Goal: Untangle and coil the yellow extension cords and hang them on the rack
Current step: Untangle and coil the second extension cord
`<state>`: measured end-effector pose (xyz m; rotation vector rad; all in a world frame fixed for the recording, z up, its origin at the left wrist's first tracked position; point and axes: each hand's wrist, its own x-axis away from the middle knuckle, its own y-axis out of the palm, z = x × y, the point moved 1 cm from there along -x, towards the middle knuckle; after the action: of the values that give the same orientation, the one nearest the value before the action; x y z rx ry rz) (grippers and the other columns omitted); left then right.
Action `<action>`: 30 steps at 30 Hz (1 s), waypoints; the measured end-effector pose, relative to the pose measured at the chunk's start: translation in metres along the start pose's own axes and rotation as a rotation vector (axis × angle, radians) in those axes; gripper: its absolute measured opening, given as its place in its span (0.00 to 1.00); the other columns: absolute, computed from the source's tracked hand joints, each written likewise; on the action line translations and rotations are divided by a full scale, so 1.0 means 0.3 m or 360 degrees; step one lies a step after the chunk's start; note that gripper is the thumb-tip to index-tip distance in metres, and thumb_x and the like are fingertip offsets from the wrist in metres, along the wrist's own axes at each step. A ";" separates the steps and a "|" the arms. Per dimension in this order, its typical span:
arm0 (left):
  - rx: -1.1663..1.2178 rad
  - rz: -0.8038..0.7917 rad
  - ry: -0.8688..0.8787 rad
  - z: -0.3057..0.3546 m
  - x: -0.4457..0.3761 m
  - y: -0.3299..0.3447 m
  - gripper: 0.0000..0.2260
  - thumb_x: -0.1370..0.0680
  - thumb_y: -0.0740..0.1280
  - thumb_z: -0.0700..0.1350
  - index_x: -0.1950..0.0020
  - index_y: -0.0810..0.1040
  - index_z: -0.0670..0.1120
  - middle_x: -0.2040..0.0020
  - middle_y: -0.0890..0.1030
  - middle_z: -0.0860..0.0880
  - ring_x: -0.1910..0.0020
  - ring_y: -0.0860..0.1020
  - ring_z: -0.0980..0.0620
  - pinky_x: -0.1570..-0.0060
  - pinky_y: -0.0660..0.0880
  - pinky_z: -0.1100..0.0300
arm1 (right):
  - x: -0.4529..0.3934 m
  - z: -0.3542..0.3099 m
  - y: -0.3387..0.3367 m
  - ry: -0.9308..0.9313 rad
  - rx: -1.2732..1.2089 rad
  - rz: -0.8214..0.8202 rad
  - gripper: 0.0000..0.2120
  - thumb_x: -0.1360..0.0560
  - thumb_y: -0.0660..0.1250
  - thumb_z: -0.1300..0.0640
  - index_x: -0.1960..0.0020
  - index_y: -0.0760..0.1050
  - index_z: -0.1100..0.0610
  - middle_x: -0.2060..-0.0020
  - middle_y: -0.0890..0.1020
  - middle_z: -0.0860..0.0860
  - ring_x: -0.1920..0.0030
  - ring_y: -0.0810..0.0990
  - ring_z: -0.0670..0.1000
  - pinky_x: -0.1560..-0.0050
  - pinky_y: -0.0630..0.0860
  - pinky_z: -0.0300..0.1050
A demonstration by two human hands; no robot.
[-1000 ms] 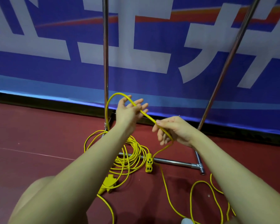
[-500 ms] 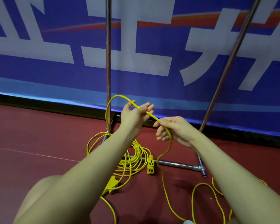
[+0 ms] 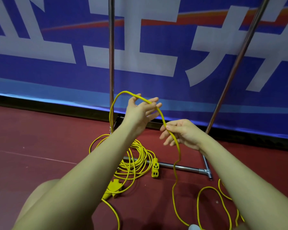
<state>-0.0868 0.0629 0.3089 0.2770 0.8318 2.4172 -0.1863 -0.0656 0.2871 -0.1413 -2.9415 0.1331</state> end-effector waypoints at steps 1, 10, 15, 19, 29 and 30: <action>-0.0085 -0.0025 0.0034 -0.007 0.005 0.006 0.29 0.25 0.65 0.29 0.30 0.57 0.46 0.49 0.81 0.43 0.51 0.81 0.44 0.55 0.80 0.53 | -0.003 0.001 0.004 0.0008 0.0009 0.0014 0.09 0.20 0.56 0.62 0.52 0.74 0.63 0.67 0.84 0.54 0.71 0.82 0.50 0.73 0.75 0.37; -0.0281 -0.0024 0.0159 -0.031 0.010 0.010 0.30 0.25 0.66 0.29 0.29 0.57 0.45 0.54 0.81 0.45 0.56 0.81 0.50 0.52 0.78 0.58 | -0.006 -0.003 0.028 0.0048 -0.0025 0.0057 0.09 0.19 0.57 0.62 0.51 0.75 0.64 0.68 0.84 0.54 0.74 0.81 0.48 0.75 0.74 0.35; -0.0178 0.0007 0.0189 -0.030 -0.011 -0.016 0.22 0.21 0.60 0.30 0.30 0.61 0.45 0.52 0.79 0.42 0.58 0.83 0.46 0.59 0.81 0.54 | -0.001 -0.028 0.064 -0.0048 -0.0126 -0.0058 0.11 0.20 0.56 0.60 0.49 0.76 0.63 0.66 0.84 0.54 0.72 0.82 0.49 0.74 0.74 0.36; -0.0152 -0.0018 0.0143 -0.023 -0.035 -0.041 0.25 0.21 0.58 0.28 0.27 0.59 0.46 0.50 0.78 0.39 0.55 0.82 0.42 0.58 0.81 0.53 | 0.003 -0.030 0.048 -0.0046 -0.0161 -0.0087 0.11 0.20 0.57 0.60 0.48 0.76 0.63 0.65 0.83 0.55 0.71 0.82 0.52 0.71 0.76 0.38; 0.0046 0.0060 0.0015 -0.014 -0.045 -0.035 0.25 0.23 0.61 0.29 0.29 0.58 0.42 0.50 0.79 0.40 0.59 0.83 0.46 0.52 0.79 0.52 | 0.000 -0.001 -0.007 0.0035 -0.0010 0.0001 0.07 0.21 0.60 0.62 0.51 0.76 0.63 0.68 0.83 0.54 0.67 0.84 0.51 0.66 0.79 0.39; -0.0060 0.0005 0.0000 -0.032 -0.032 -0.020 0.25 0.24 0.62 0.29 0.30 0.59 0.42 0.51 0.80 0.41 0.60 0.83 0.47 0.52 0.79 0.53 | -0.003 0.000 -0.004 0.0022 -0.0030 0.0018 0.07 0.21 0.60 0.62 0.51 0.76 0.63 0.67 0.83 0.54 0.67 0.84 0.51 0.66 0.79 0.39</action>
<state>-0.0798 0.0563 0.2976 0.2638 0.7855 2.4330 -0.1855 -0.0669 0.2871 -0.1606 -2.9292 0.1059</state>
